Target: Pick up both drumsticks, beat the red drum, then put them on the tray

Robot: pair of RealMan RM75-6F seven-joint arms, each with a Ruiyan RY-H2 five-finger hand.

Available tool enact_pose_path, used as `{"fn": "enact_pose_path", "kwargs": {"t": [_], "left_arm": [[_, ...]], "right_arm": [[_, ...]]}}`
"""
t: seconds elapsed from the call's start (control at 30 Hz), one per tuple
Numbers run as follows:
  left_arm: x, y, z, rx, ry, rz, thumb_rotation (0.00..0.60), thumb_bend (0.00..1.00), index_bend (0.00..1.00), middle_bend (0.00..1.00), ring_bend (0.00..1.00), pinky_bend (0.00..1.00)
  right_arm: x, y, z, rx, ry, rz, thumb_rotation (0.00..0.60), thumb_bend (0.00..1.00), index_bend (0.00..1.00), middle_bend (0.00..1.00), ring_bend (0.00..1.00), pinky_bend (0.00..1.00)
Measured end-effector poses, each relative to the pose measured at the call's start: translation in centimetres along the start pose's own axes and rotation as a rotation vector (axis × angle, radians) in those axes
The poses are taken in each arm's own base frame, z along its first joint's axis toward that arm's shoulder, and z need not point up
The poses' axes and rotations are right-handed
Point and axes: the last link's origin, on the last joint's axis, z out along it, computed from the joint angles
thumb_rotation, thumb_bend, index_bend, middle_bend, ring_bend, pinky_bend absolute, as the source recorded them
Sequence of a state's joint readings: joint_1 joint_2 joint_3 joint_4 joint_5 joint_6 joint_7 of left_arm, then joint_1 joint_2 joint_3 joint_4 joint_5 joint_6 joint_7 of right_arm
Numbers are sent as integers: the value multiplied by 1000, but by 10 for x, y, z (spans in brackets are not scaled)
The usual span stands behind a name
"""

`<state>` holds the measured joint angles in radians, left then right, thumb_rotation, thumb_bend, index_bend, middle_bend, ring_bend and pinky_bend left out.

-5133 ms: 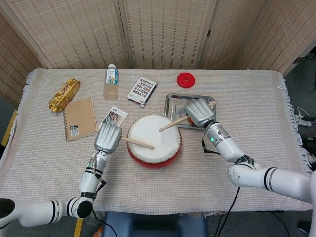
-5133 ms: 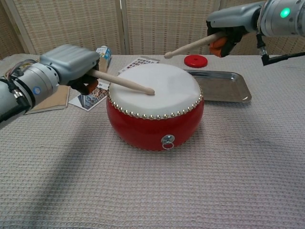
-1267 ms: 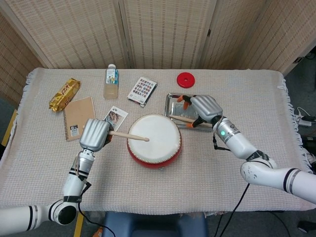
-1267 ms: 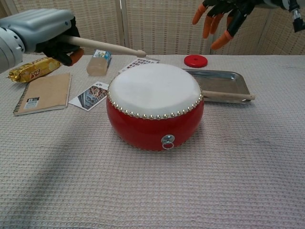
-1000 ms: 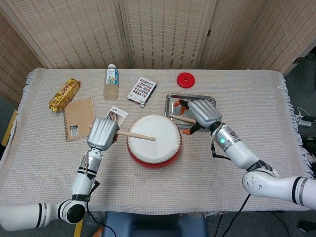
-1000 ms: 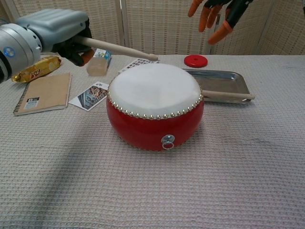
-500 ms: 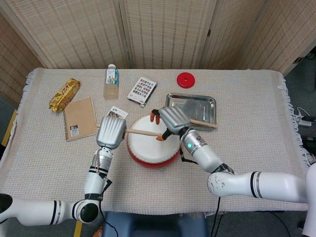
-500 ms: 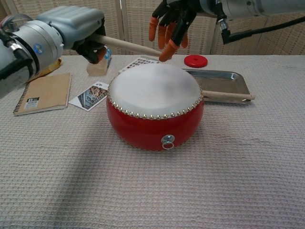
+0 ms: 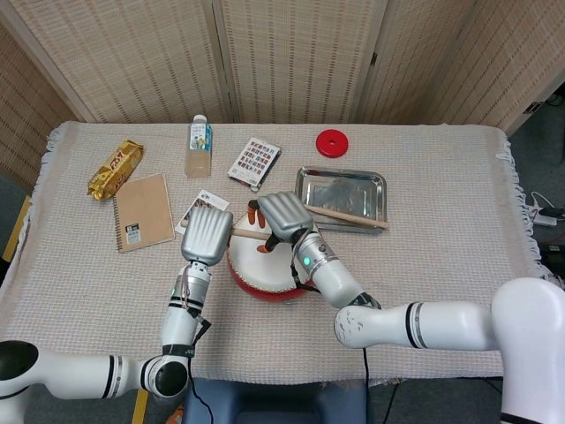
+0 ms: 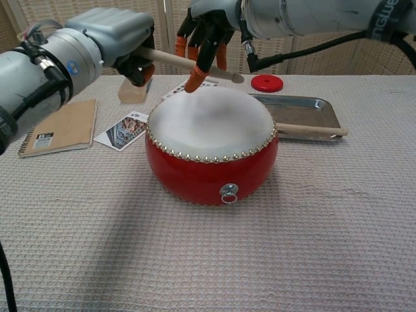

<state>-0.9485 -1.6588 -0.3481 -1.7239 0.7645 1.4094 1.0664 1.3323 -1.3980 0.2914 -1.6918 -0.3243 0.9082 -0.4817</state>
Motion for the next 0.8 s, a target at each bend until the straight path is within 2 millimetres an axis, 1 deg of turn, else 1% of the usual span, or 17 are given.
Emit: {"fn": "enact_pose_path", "kwargs": {"t": [0.23,0.43,0.63,0.8], "left_arm": [[-1,5,0,-2,7,15,600,567,1000,1000,1000,1000],[-1,6,1,-2,10,22,600,566,998,1000,1000,1000],[-1,5,1,-4,17,28,600,562,950,1000,996,1000],[-1,6,0,-14,24,28,600,557,891,1000,961,1000]], "right_arm": [[-5,-12,6,4,14,-9,600,0,603,621,481,616],[-7,-18,9,3,27,-6,600,0,654,673,532,638],[-7,-20,9,2,35,-11,600,0,719,724,585,663],[-9,-22,9,0,41,-27,600,0,761,753,617,674]]}}
